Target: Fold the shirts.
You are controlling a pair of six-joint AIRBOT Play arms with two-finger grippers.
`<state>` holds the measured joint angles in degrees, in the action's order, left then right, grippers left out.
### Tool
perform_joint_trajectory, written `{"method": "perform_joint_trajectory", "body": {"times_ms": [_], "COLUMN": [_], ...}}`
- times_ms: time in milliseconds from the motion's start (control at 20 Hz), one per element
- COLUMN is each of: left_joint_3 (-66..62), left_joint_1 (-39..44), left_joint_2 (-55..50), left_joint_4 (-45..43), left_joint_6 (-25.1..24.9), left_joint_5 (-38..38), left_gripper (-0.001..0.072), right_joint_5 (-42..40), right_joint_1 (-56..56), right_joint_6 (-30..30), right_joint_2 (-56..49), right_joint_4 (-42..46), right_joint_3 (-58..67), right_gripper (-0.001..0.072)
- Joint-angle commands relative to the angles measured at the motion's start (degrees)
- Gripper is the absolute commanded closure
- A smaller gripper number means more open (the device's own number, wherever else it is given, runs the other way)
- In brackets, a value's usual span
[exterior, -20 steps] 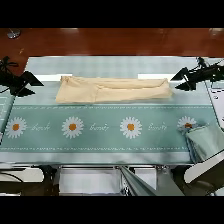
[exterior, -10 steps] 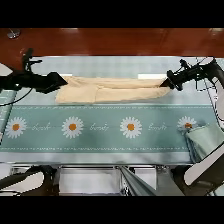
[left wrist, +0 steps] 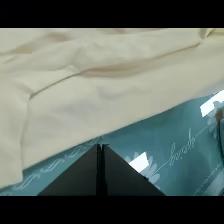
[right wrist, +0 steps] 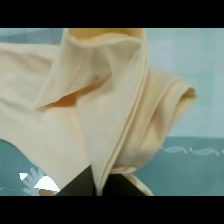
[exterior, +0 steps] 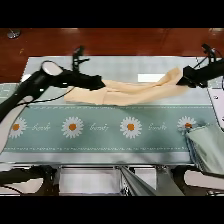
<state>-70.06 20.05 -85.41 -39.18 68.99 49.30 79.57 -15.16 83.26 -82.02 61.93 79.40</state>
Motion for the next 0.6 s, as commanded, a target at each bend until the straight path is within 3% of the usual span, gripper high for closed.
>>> {"method": "perform_joint_trajectory", "body": {"times_ms": [0, 250, 550], "left_joint_3": [-9.16, -28.3, -33.75], "left_joint_1": [11.41, 21.09, 30.49], "left_joint_2": [-7.21, -22.27, -31.8], "left_joint_4": [-6.27, -10.78, -7.34], "left_joint_6": [3.89, 14.53, 19.82], "left_joint_5": [-4.2, -1.09, 5.38], "left_gripper": [0.0686, 0.0686, 0.0686], "right_joint_5": [-3.54, -3.5, -3.93], "right_joint_1": [-1.86, -1.99, -1.99], "right_joint_6": [-0.87, 3.1, 3.58], "right_joint_2": [20.55, 38.4, 41.18], "right_joint_4": [1.2, 1.16, -0.46], "right_joint_3": [-16.57, -27.34, -27.32], "right_gripper": [0.0681, 0.068, 0.068]}}
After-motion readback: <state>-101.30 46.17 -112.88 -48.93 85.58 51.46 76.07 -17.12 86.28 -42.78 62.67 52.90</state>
